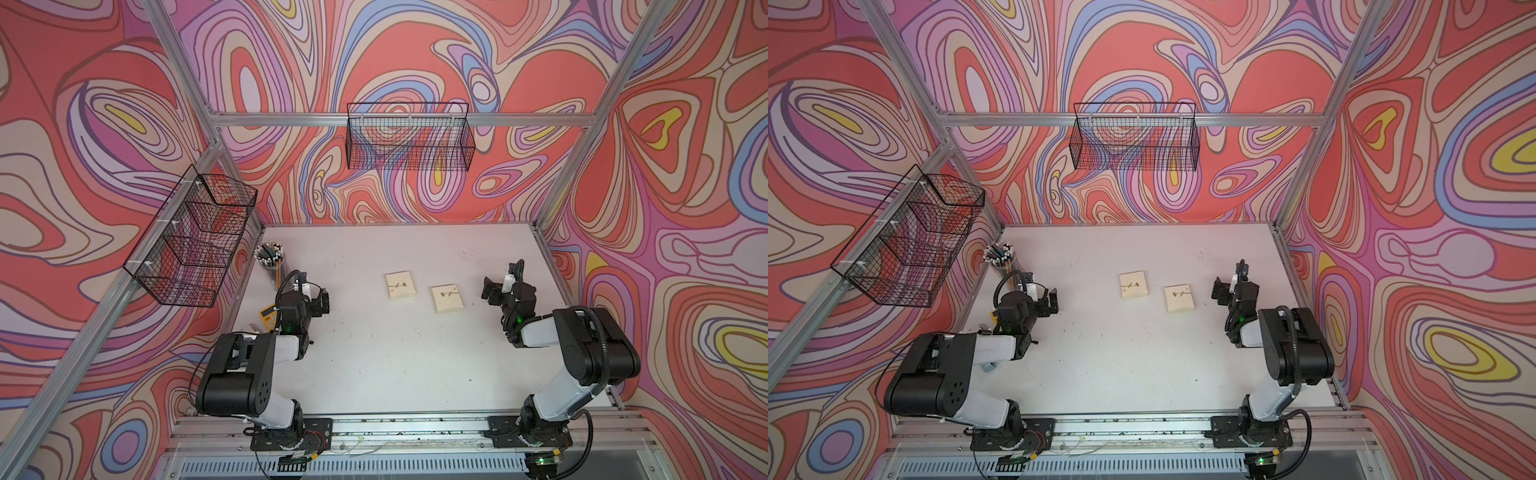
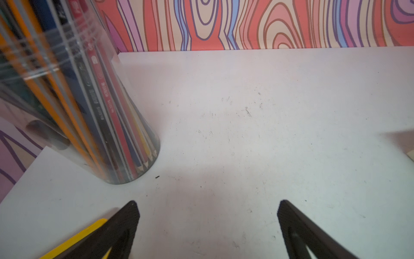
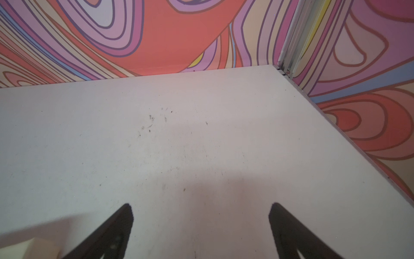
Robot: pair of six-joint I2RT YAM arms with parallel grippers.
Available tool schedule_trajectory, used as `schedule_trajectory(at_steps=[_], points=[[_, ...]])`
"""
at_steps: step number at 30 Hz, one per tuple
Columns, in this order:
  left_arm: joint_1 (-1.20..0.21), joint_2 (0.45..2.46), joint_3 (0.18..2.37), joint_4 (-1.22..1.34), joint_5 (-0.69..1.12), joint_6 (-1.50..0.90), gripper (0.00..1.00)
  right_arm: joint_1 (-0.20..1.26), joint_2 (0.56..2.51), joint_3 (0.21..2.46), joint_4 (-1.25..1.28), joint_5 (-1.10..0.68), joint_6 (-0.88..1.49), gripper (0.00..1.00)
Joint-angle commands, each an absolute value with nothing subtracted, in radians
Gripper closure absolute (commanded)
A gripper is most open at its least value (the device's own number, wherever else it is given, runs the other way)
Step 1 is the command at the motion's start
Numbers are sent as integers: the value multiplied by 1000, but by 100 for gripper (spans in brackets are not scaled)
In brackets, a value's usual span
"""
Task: Take the rings out of the lift-off lid box
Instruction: Pick up the jewelry box from the center of the board.
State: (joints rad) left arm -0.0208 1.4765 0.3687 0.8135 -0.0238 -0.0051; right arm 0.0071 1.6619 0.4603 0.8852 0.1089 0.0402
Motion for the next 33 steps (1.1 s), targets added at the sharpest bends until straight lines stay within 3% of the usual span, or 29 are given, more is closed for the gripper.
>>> schedule_trajectory(at_steps=[1, 5, 9, 18, 26, 33], points=[[-52, 1384, 383, 739, -67, 22, 0, 14, 1591, 452, 887, 141, 33, 2], [-83, 1295, 426, 572, -107, 1, 0, 15, 1495, 462, 795, 167, 41, 2], [-101, 1217, 442, 527, -13, -46, 0, 15, 1383, 472, 723, 204, 146, 2], [-224, 1160, 542, 373, 16, -92, 0, 15, 1138, 621, 148, 88, 336, 2], [-437, 1107, 620, 195, -42, -151, 0, 15, 1169, 762, -263, -114, 390, 5], [-462, 1074, 584, 203, -19, -225, 0, 48, 1190, 795, -367, -140, 415, 7]])
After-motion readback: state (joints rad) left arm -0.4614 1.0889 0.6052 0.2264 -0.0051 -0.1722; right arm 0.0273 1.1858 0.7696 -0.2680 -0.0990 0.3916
